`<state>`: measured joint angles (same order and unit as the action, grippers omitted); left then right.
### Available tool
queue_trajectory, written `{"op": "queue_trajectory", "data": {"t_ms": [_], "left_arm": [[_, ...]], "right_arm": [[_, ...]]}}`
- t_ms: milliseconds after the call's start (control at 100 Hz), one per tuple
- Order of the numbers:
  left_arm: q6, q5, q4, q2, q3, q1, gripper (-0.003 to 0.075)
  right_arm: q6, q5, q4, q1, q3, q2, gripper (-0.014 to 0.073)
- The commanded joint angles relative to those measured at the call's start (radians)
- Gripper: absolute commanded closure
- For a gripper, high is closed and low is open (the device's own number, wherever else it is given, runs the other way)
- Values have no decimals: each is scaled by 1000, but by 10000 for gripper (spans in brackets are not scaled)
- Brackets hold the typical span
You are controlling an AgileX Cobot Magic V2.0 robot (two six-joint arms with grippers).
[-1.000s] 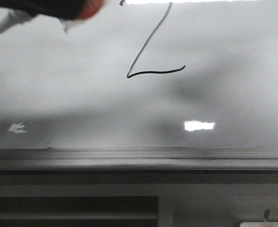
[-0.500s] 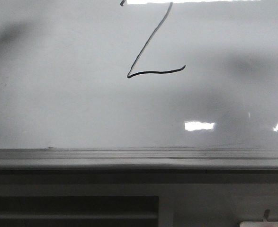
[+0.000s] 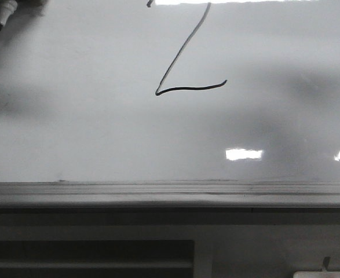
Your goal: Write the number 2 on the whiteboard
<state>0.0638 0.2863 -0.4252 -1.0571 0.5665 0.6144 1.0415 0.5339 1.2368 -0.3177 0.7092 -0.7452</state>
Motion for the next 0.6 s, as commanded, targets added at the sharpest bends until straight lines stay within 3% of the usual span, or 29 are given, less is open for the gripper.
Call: {"op": "queue_trajectory", "data": {"t_ms": [0,310,590], "left_arm": [[-10,81,-20,-17,27,0,741],[-10,81,-2,-46,27,0,731],[-10,64,10,-46,27,0,589]], "right_arm": [[3,-38,41,7,27,7,263],[3,-51,41,7,27,7,263],[3,-51,41,7,27,7,263]]}}
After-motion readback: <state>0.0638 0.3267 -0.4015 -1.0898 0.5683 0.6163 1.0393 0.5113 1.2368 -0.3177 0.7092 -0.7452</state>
